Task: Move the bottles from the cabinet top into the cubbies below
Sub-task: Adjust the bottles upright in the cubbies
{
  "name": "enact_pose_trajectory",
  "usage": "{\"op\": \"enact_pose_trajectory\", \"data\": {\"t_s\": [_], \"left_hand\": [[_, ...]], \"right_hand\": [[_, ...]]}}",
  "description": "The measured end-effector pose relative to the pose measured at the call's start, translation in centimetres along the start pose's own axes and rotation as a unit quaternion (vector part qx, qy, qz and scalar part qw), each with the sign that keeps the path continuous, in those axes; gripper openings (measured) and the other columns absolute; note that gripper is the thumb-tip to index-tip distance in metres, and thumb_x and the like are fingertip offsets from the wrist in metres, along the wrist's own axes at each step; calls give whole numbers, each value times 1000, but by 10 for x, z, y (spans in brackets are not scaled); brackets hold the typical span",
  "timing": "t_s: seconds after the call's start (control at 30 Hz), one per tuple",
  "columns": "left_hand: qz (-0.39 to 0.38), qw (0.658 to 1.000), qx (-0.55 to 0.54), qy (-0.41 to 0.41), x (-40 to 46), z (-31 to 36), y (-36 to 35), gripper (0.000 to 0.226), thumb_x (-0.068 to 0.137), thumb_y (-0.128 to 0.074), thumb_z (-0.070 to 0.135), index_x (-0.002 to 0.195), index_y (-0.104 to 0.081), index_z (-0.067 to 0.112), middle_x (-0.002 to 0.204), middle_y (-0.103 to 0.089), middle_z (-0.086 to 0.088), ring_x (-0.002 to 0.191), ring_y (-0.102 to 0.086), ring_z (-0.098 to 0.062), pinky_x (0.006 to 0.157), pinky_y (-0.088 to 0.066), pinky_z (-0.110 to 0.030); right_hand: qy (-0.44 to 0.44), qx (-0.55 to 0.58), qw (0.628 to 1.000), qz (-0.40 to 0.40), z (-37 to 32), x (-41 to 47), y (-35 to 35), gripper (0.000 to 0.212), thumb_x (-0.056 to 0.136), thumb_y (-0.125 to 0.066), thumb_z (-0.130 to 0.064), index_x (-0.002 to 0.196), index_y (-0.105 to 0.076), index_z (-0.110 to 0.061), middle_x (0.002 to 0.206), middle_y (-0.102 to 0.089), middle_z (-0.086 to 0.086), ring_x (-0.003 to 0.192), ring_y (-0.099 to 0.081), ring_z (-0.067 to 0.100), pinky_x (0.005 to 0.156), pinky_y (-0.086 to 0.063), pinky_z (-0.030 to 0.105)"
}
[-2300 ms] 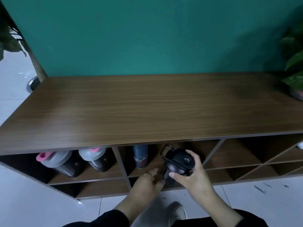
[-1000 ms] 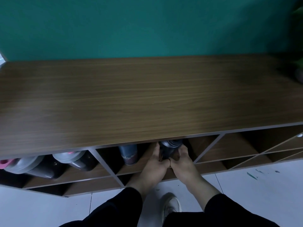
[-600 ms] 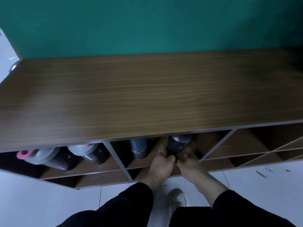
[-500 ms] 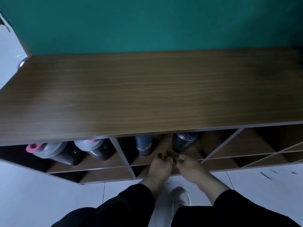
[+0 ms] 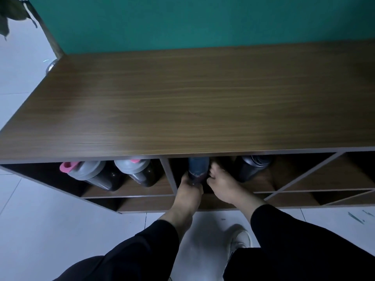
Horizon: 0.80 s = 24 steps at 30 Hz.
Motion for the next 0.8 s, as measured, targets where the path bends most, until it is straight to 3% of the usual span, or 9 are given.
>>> {"op": "enact_pose_trajectory", "data": {"t_s": [0.13, 0.2, 0.27, 0.47, 0.57, 0.63, 0.67, 0.73, 0.8], "left_hand": [[-6, 1000, -6, -3, 4, 6, -2, 44, 96, -47, -10, 133, -58, 10, 106, -73, -26, 77, -64, -11, 93, -52, -55], [-16, 1000, 0, -8, 9, 5, -3, 39, 96, -48, -7, 129, -60, 11, 68, -72, -2, 53, -52, 2, 63, -56, -36], [-23, 1000, 16, -9, 10, 6, -6, 39, 97, -47, -7, 127, -61, 12, 53, -60, 16, 47, -47, 4, 52, -42, -17], [-30, 1000, -2, -7, 9, 5, -12, 34, 100, -57, 6, 129, -59, 23, 75, -65, 12, 67, -56, -1, 72, -50, -25], [-18, 1000, 13, 7, 6, 4, -11, 43, 98, -58, 12, 140, -52, 20, 110, -73, -9, 96, -62, -14, 100, -53, -48], [-5, 999, 36, 35, 0, 1, -9, 45, 98, -52, 7, 143, -50, 11, 130, -67, -16, 115, -66, -32, 102, -50, -45], [0, 997, 43, 60, -7, 1, -8, 42, 99, -48, 5, 141, -51, 6, 133, -65, -18, 121, -63, -37, 99, -51, -43], [33, 995, 27, 87, -19, -1, 2, 38, 99, -46, 4, 136, -56, -2, 128, -67, -21, 120, -64, -39, 94, -53, -43], [56, 992, 42, 104, -35, 1, 15, 34, 100, -46, 5, 127, -63, -7, 119, -71, -24, 110, -68, -36, 86, -56, -39]], "right_hand": [[2, 48, 999, -2, 13, -3, -4, 44, 66, -42, -41, 109, -46, -29, 117, -66, 11, 114, -61, 36, 100, -48, 58], [9, 61, 998, -14, 31, 5, -9, 43, 65, -41, -40, 106, -46, -29, 114, -66, 11, 112, -61, 35, 100, -47, 60], [2, 73, 997, -14, 29, -1, -4, 42, 66, -42, -38, 107, -46, -28, 114, -66, 13, 113, -61, 36, 101, -46, 60], [1, 71, 997, -4, 14, -16, 5, 44, 73, -44, -28, 116, -39, -31, 130, -59, 15, 125, -54, 36, 108, -42, 57], [-17, 48, 999, 11, 8, -24, 7, 64, 80, -47, -25, 139, -25, -34, 150, -45, 18, 137, -45, 39, 113, -38, 55], [-34, -12, 999, 21, 2, -34, 11, 72, 89, -48, -24, 154, -16, -21, 158, -36, 16, 140, -43, 36, 114, -37, 45], [-42, -55, 997, 25, -1, -40, 14, 64, 93, -48, -22, 152, -25, -13, 154, -41, 16, 136, -47, 35, 109, -40, 38], [-50, -101, 993, -16, -3, -51, 12, 35, 95, -49, -22, 126, -61, -10, 128, -63, 17, 116, -61, 35, 90, -46, 34], [-37, -120, 988, -85, -17, -69, 3, 26, 89, -51, -30, 79, -71, -17, 89, -75, 12, 86, -70, 32, 71, -50, 35]]}}
Point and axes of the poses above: each hand's wrist, its own x-axis towards the middle knuckle, its own y-axis out of the back of the hand, z = x × y, the point moved 4 cm from there along x, towards the middle knuckle
